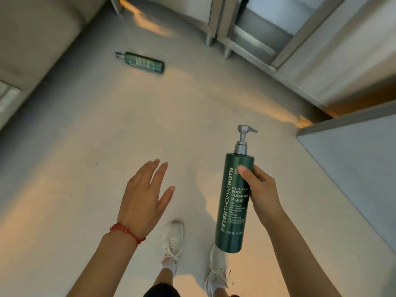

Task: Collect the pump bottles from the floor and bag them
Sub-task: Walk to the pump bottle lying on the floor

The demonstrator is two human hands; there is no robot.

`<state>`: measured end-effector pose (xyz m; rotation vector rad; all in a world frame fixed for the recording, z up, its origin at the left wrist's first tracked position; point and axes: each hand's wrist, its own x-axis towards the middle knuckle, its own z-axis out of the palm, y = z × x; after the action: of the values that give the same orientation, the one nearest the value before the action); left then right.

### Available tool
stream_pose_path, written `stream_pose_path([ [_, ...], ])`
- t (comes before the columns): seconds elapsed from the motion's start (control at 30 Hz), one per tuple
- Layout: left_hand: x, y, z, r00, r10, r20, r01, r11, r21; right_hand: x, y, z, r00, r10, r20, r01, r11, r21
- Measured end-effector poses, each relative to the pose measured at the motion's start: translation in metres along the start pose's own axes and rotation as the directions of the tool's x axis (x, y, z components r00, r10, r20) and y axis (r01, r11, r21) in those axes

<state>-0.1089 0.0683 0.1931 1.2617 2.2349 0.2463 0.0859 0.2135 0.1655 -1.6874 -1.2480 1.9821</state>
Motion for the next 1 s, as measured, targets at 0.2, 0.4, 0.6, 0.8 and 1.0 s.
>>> stream_pose_path([
  [0.2,0.032,0.004,-0.105,0.994,0.002,-0.112,0.001,1.0,0.027,-0.022,-0.094,0.03,0.996,-0.086,-0.027,0.087,0.995,0.04],
  [0.4,0.085,0.003,-0.157,0.972,-0.096,-0.213,0.11,0.993,0.053,0.013,-0.156,0.042,0.995,-0.096,-0.024,0.097,0.994,0.043],
  [0.6,0.132,0.016,-0.182,0.95,-0.21,-0.232,0.216,0.976,0.001,0.076,-0.243,0.061,0.986,-0.145,0.079,0.151,0.985,-0.079],
  [0.8,0.169,0.008,-0.201,0.936,-0.284,-0.207,0.287,0.958,-0.019,0.128,-0.308,0.098,0.97,-0.156,0.188,0.188,0.968,-0.165],
  [1.0,0.218,-0.023,-0.217,0.921,-0.349,-0.176,0.348,0.937,-0.034,0.183,-0.34,0.142,0.961,-0.114,0.252,0.174,0.957,-0.233],
])
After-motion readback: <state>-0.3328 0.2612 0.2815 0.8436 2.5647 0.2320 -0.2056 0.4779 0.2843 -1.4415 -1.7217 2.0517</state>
